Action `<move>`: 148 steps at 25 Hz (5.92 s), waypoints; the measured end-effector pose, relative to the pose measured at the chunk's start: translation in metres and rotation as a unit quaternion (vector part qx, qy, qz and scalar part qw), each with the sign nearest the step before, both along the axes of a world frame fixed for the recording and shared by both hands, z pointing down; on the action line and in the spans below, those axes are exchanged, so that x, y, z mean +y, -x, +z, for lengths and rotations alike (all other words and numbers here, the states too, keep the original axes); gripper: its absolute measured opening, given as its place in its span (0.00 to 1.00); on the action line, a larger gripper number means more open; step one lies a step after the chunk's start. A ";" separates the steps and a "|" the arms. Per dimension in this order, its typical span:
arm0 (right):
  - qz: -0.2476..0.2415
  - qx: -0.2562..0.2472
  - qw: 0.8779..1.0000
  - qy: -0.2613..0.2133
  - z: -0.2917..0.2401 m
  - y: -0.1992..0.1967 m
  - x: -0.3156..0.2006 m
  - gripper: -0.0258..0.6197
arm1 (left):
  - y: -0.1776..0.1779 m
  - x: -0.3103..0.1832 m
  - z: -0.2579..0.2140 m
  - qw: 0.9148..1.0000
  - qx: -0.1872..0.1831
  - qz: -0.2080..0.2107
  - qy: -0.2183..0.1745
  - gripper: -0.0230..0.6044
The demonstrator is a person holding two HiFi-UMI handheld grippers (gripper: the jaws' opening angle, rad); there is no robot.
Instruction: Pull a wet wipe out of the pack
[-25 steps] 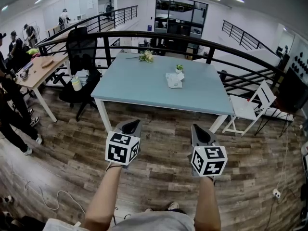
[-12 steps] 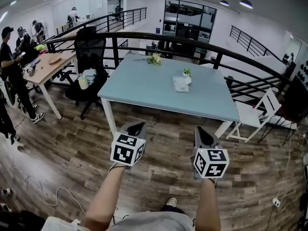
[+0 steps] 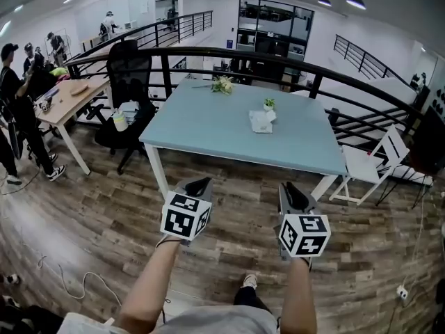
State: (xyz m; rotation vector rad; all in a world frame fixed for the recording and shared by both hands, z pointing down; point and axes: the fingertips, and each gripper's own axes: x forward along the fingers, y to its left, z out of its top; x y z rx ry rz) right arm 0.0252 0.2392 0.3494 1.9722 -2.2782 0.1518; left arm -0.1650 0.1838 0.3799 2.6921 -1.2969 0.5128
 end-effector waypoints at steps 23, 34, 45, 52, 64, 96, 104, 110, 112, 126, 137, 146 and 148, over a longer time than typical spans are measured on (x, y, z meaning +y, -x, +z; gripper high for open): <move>-0.065 -0.009 0.998 0.015 0.007 -0.047 -0.113 0.28 | -0.054 -0.093 0.005 0.998 -0.031 -0.055 0.006 0.02; -0.103 -0.012 0.994 0.023 0.008 -0.073 -0.169 0.36 | -0.075 -0.135 0.004 0.995 -0.033 -0.097 0.011 0.02; -0.145 -0.021 0.989 0.026 0.012 -0.089 -0.207 0.41 | -0.087 -0.156 0.009 0.990 -0.035 -0.139 0.016 0.02; -0.159 -0.027 0.986 0.027 0.016 -0.100 -0.224 0.42 | -0.096 -0.164 0.012 0.987 -0.045 -0.154 0.016 0.02; -0.164 -0.030 0.986 0.025 0.019 -0.118 -0.242 0.42 | -0.111 -0.178 0.010 0.985 -0.047 -0.164 0.009 0.02; -0.135 -0.022 0.990 0.046 0.040 -0.115 -0.373 0.42 | -0.106 -0.322 0.032 0.989 -0.038 -0.139 0.026 0.02; -0.113 -0.023 0.992 0.055 0.038 -0.119 -0.423 0.42 | -0.113 -0.386 0.024 0.992 -0.042 -0.115 0.027 0.02; -0.089 -0.026 0.993 0.066 0.041 -0.127 -0.450 0.42 | -0.129 -0.428 0.023 0.995 -0.047 -0.079 0.028 0.03; -0.081 -0.029 0.994 0.072 0.044 -0.130 -0.457 0.42 | -0.135 -0.439 0.022 0.996 -0.048 -0.067 0.027 0.03; -0.031 -0.027 0.996 0.084 0.043 -0.129 -0.499 0.42 | -0.131 -0.501 0.025 0.999 -0.038 -0.023 0.028 0.03; -0.024 -0.021 0.996 0.082 0.038 -0.111 -0.532 0.42 | -0.117 -0.536 0.028 0.999 -0.032 -0.012 0.029 0.03; -0.016 -0.018 0.996 0.083 0.041 -0.105 -0.540 0.42 | -0.110 -0.547 0.030 0.999 -0.035 -0.006 0.028 0.03; -0.012 -0.019 0.996 0.082 0.041 -0.106 -0.540 0.42 | -0.112 -0.547 0.032 0.999 -0.037 -0.001 0.029 0.03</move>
